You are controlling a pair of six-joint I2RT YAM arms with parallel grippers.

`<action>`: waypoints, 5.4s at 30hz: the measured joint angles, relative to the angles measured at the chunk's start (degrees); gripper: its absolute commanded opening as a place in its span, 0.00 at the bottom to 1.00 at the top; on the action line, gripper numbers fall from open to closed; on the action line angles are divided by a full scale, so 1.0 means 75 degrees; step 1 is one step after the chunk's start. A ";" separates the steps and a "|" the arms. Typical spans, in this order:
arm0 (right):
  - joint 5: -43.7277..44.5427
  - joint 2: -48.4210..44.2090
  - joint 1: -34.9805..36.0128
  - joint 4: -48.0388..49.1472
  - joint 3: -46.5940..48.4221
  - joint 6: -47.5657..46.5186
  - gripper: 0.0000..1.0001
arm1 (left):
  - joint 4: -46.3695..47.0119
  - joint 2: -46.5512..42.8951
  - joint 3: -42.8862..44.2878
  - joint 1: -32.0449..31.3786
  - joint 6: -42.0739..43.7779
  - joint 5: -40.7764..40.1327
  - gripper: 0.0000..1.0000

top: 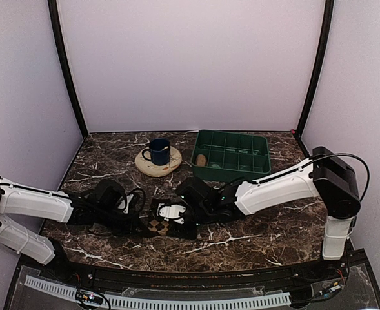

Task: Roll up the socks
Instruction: Roll the sock at the center of the board.

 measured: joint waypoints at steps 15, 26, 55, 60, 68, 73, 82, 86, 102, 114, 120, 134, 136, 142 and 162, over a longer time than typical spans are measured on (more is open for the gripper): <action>-0.0341 0.0076 0.0000 0.0119 0.0501 -0.0356 0.37 | 0.0064 0.0326 0.0000 0.0746 -0.0038 0.1224 0.00; -0.0691 0.0597 0.0000 0.0175 0.0740 -0.0391 0.32 | 0.0187 0.0629 0.0000 0.0991 -0.0070 0.1818 0.00; -0.0921 0.1346 -0.0020 0.0294 0.0994 -0.0516 0.18 | 0.0522 0.0903 -0.0058 0.1431 -0.0143 0.2594 0.00; -0.1017 0.1405 -0.0096 0.0300 0.0997 -0.0504 0.11 | 0.0589 0.0953 -0.0134 0.1463 -0.0160 0.2702 0.00; -0.1346 0.1574 -0.0326 0.0294 0.1198 -0.0408 0.00 | 0.0586 0.0956 -0.0172 0.1478 -0.0140 0.2719 0.07; -0.1746 0.1801 -0.0533 -0.0064 0.1614 -0.0265 0.00 | 0.0414 0.0796 -0.0172 0.1478 -0.0026 0.2547 0.30; -0.2632 0.2224 -0.0787 -0.1023 0.2468 0.0015 0.00 | -0.0082 -0.0358 -0.0172 0.1483 0.0093 0.1638 0.41; -0.3005 0.2480 -0.0836 -0.1565 0.2970 0.0184 0.00 | -0.0111 -0.0883 -0.0219 0.1483 0.0096 0.1250 0.37; -0.4406 0.3147 -0.1297 -0.2699 0.4004 0.1833 0.00 | -0.0052 -0.3579 -0.1378 0.1373 0.0484 -0.0425 0.19; -0.5132 0.3407 -0.1507 -0.2838 0.4269 0.3028 0.00 | 0.0076 -0.4010 -0.1387 -0.0557 0.1565 -0.2020 0.19; -0.5272 0.3614 -0.1510 -0.3121 0.4535 0.3287 0.00 | 0.0187 -0.3719 -0.1384 -0.1279 0.2209 -0.2792 0.22; -0.5421 0.3689 -0.1521 -0.3229 0.4637 0.3532 0.00 | 0.0114 -0.1816 -0.0551 -0.2929 0.3640 -0.4517 0.31; -0.5423 0.3689 -0.1521 -0.3267 0.4639 0.3532 0.00 | 0.0085 -0.1536 -0.0417 -0.3063 0.3844 -0.4721 0.31; -0.5458 0.3692 -0.1530 -0.3322 0.4639 0.3529 0.00 | -0.0006 -0.0764 -0.0119 -0.3229 0.4202 -0.5141 0.32; -0.5808 0.3684 -0.1580 -0.3576 0.4479 0.3203 0.00 | -0.0221 0.0854 0.0755 -0.3413 0.4648 -0.5753 0.34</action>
